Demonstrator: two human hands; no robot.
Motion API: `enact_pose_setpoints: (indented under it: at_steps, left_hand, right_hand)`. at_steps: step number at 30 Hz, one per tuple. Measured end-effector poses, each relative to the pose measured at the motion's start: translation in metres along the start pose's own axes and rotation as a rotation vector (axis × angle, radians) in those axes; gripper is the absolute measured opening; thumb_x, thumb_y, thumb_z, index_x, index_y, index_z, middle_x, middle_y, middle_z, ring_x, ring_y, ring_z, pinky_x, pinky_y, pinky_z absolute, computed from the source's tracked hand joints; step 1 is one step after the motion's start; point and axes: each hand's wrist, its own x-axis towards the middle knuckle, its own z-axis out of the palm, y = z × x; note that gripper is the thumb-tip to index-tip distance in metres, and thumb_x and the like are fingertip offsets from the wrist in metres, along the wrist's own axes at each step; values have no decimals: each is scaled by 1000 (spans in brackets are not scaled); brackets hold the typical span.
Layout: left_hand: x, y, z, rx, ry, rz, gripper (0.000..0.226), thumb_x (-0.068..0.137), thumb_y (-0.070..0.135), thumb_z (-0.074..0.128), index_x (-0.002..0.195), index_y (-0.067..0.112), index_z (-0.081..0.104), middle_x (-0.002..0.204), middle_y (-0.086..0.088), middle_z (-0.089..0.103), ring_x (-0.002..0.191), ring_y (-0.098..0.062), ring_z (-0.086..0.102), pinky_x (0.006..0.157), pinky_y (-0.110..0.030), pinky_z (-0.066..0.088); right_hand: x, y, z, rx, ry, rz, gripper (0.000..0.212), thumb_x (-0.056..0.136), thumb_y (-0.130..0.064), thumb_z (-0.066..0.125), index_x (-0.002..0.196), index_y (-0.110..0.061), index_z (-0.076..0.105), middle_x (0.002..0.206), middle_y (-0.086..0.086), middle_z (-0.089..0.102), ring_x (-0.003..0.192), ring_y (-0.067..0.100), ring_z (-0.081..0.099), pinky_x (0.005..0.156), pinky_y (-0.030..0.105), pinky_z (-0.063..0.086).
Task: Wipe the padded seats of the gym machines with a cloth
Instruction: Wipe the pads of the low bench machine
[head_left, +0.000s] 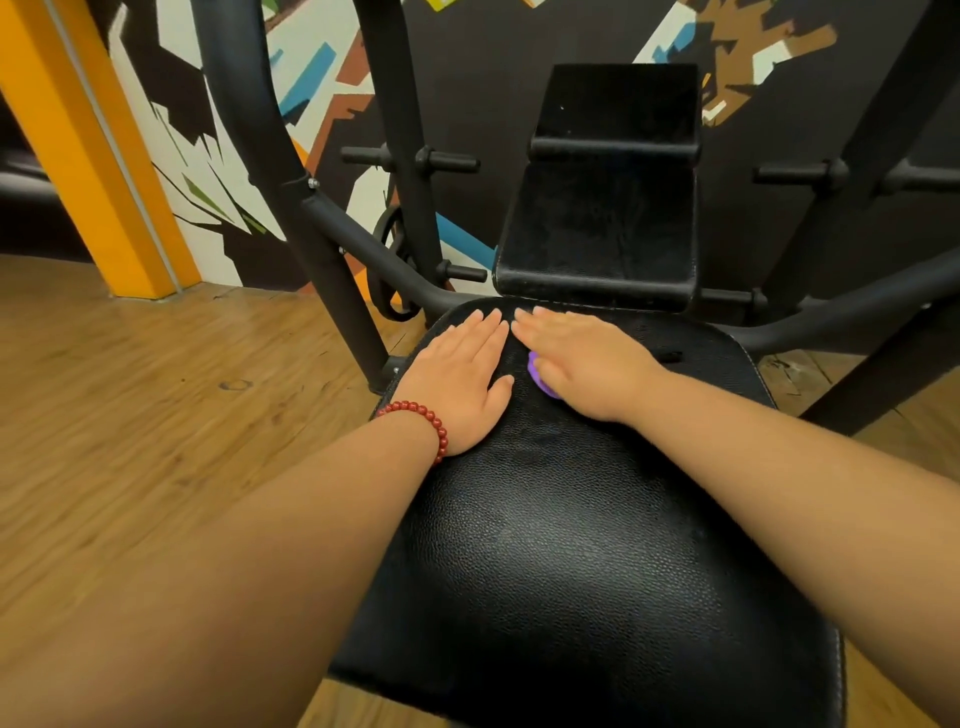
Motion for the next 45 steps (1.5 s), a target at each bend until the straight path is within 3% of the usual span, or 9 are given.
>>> enact_pose_setpoints:
  at_steps: [3,6,15,20,29,34,37,42,45]
  left_hand:
    - [-1,0,-2,-1,-7,-2,63,102,40,30,155,15,6,163,0,1,149,-14,-3,122,-33,0]
    - [0,0,-3,11,-5,7,62,103,39,29,155,15,6,163,0,1,149,-15,-2,121,-32,0]
    - [-1,1,-3,23,-15,0,63,102,40,29,155,16,5,163,0,0,149,-15,-3,120,-31,-2]
    - [-1,0,-3,17,-24,7,62,103,39,29,155,16,5,163,1,-1,149,-15,-4,121,-32,-1]
    - [-2,5,-5,36,-11,21,61,103,34,30,155,15,5,163,0,-2,149,-15,-7,119,-31,-4]
    - [-4,4,-6,59,-47,148,60,102,35,34,155,19,10,162,3,3,149,-14,-4,120,-32,-2]
    - [-5,4,-7,43,-53,179,62,101,42,35,154,18,13,162,2,8,149,-14,4,121,-31,4]
    - [0,33,-2,-8,31,19,61,100,45,35,153,17,22,159,-3,22,147,-18,14,120,-34,9]
    - [4,59,9,-74,69,-114,64,99,44,35,153,13,20,159,-9,18,148,-22,9,121,-39,2]
  right_hand:
    - [-10,17,-9,40,-26,-55,52,103,-20,37,153,-18,22,160,-5,18,148,8,12,119,24,8]
    - [-20,33,-16,70,-25,16,51,103,-19,39,152,-18,24,160,-5,19,147,8,13,116,20,5]
    - [6,17,-13,84,-19,-20,51,104,-21,37,153,-16,23,161,-4,17,148,9,11,119,25,8]
    - [-23,41,-15,128,-7,7,50,103,-24,41,151,-22,28,157,-11,23,145,3,14,114,17,6]
    - [1,18,-14,56,-20,30,53,104,-24,36,153,-16,20,161,-2,16,148,12,11,120,32,12]
    - [-22,36,-14,109,-13,3,51,103,-25,39,152,-20,24,159,-8,19,147,7,11,115,20,5]
    - [-49,52,-16,119,5,20,50,102,-23,43,150,-19,29,157,-7,25,147,9,16,118,23,10]
    - [-45,51,-17,49,-28,44,53,103,-23,38,153,-19,21,160,-6,17,148,9,11,116,21,5]
    - [-32,49,-18,68,-23,38,53,103,-23,38,153,-18,21,161,-4,17,148,10,10,120,27,10]
